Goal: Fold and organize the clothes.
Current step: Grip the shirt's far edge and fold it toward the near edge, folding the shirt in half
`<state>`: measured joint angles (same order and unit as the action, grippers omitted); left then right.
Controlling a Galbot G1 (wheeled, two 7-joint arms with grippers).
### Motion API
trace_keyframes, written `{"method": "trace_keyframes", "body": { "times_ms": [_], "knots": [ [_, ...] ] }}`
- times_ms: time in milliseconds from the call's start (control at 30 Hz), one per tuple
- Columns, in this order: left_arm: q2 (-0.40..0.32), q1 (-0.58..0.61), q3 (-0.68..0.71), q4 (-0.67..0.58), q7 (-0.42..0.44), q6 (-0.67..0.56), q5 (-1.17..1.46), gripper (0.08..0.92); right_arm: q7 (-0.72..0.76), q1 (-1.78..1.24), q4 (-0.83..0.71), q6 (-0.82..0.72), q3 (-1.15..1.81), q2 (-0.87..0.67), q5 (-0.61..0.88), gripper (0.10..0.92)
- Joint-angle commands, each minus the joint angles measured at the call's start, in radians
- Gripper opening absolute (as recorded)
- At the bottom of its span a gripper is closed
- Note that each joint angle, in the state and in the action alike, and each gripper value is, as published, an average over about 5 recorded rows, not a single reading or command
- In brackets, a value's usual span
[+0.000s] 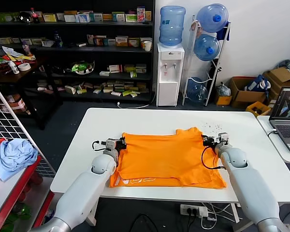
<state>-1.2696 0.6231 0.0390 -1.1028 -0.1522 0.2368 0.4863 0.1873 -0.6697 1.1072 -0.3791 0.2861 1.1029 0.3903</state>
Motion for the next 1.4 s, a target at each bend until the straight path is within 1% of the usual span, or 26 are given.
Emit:
{"method": "trace_keyframes", "body": {
  "times_ms": [33,300,567,667,833,1067,1167,1400],
  "knots": [
    [0.093,0.088,-0.008,-0.196,-0.009,-0.054,-0.012,0.096,-0.036,-0.140,0.227,0.001,0.026,-0.064,0.031,0.124],
    [0.196,0.239,-0.035,-0.437,-0.042,-0.042,0.005,0.096,-0.068,-0.421,0.516,-0.013,0.120,-0.164,0.025,0.124],
    [0.253,0.437,-0.061,-0.625,-0.083,-0.021,-0.004,0.096,-0.091,-0.619,0.652,-0.017,0.168,-0.178,-0.032,0.124],
    [0.260,0.494,-0.074,-0.658,-0.091,-0.022,-0.006,0.096,-0.099,-0.668,0.678,-0.030,0.170,-0.179,-0.059,0.124],
    [0.259,0.569,-0.076,-0.669,-0.102,-0.029,-0.010,0.096,-0.113,-0.708,0.676,-0.045,0.165,-0.168,-0.104,0.124],
    [0.239,0.625,-0.077,-0.688,-0.113,-0.034,-0.050,0.105,-0.135,-0.718,0.671,-0.067,0.162,-0.150,-0.107,0.124],
    [0.236,0.634,-0.087,-0.702,-0.121,-0.045,-0.069,0.162,-0.145,-0.715,0.674,-0.068,0.164,-0.149,-0.100,0.165],
    [0.237,0.655,-0.135,-0.736,-0.119,-0.063,-0.075,0.361,-0.146,-0.707,0.670,-0.069,0.163,-0.153,-0.085,0.362]
  ]
}}
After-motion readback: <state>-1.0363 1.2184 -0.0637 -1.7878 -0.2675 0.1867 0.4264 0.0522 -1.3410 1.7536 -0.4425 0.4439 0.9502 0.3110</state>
